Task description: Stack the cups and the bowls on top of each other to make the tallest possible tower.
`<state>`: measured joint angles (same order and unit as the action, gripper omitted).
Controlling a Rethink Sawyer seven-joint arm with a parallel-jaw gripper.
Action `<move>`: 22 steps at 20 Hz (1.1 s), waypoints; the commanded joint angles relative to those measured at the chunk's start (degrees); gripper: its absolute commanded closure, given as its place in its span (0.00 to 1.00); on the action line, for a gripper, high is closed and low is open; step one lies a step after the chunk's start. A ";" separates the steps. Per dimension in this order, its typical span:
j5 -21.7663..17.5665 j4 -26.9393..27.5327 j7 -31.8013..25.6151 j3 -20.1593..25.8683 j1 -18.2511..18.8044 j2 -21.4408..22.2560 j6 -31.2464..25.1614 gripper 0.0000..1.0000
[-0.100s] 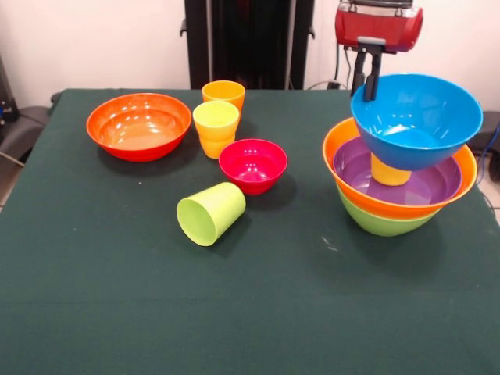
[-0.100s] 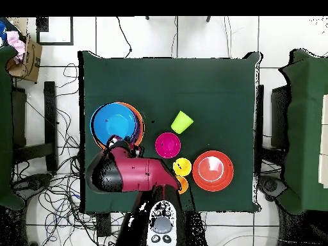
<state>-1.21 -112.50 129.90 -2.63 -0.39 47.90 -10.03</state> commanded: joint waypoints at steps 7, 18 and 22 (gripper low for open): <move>-3.01 -4.23 1.08 0.86 -1.46 -6.57 -13.50 1.00; -2.64 -4.80 2.31 0.18 -2.45 -7.18 -11.76 1.00; -2.33 -4.90 3.13 -0.33 -3.09 -7.18 -11.01 0.00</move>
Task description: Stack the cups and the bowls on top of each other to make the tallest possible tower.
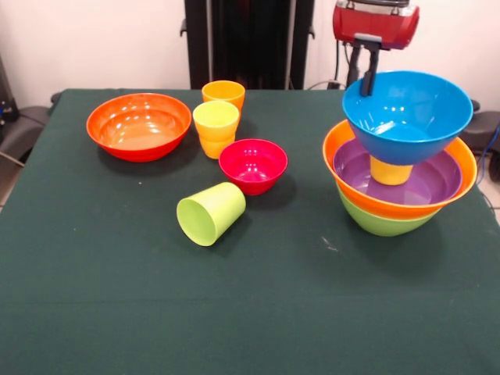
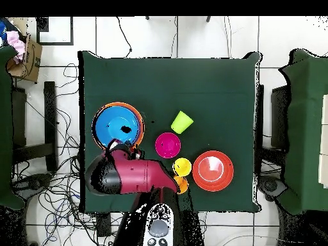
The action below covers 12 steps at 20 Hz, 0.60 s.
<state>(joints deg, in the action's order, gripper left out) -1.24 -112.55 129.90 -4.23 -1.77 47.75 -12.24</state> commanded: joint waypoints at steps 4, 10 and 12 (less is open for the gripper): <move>-2.17 -4.73 3.33 0.91 -2.29 -7.18 -8.96 0.00; -1.59 -4.80 3.51 0.88 -2.49 -7.62 -7.96 0.00; -1.01 -4.89 4.30 0.53 -3.23 -7.64 -7.73 0.00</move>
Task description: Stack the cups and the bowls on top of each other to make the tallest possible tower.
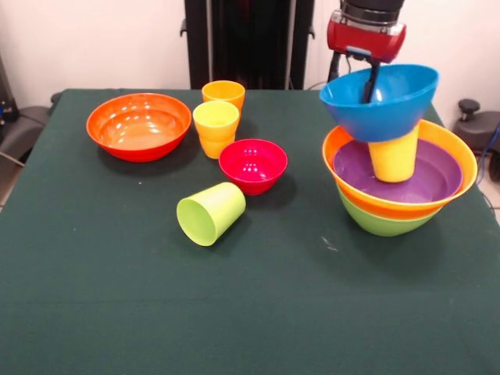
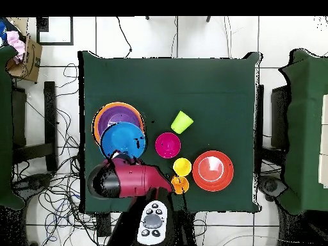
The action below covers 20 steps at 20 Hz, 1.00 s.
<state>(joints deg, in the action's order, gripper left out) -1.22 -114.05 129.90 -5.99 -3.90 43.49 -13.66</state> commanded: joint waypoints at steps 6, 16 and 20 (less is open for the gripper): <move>0.79 -4.13 5.56 2.97 -1.89 -2.09 -6.69 0.00; 5.61 -1.33 9.02 4.47 -4.04 -2.02 -5.21 0.00; 7.76 2.62 10.11 3.06 -5.76 -3.61 -3.75 0.00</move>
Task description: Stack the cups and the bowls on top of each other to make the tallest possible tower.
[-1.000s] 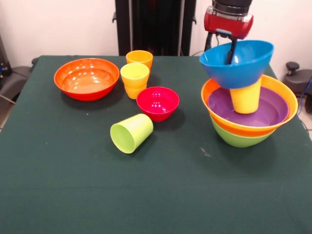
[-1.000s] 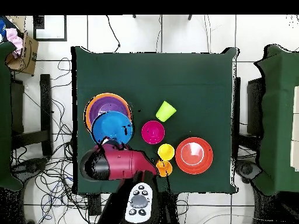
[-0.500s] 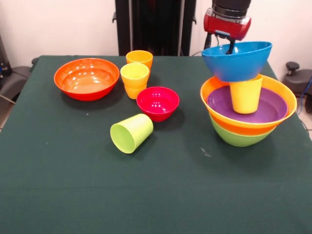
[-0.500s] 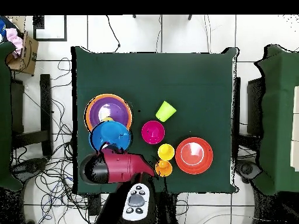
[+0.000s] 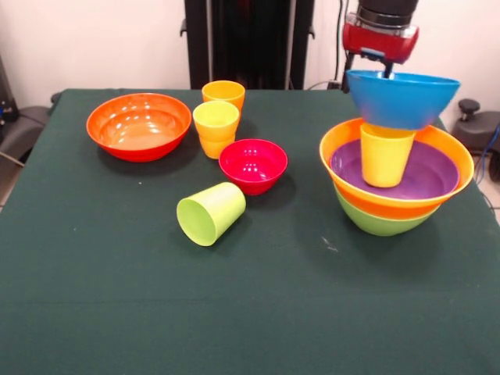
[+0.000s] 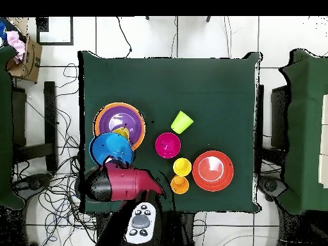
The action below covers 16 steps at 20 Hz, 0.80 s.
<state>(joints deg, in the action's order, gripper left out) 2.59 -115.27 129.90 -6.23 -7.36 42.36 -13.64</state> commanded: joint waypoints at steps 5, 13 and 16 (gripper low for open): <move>5.58 8.03 8.72 2.15 -2.46 -5.08 -3.43 0.00; 4.66 9.71 6.46 0.75 -1.27 -6.96 -2.42 0.00; 4.09 11.10 5.94 -0.65 -1.38 -7.56 -2.38 0.00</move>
<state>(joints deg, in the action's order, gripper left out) 5.81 -109.90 129.90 -8.12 -9.28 38.28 -13.68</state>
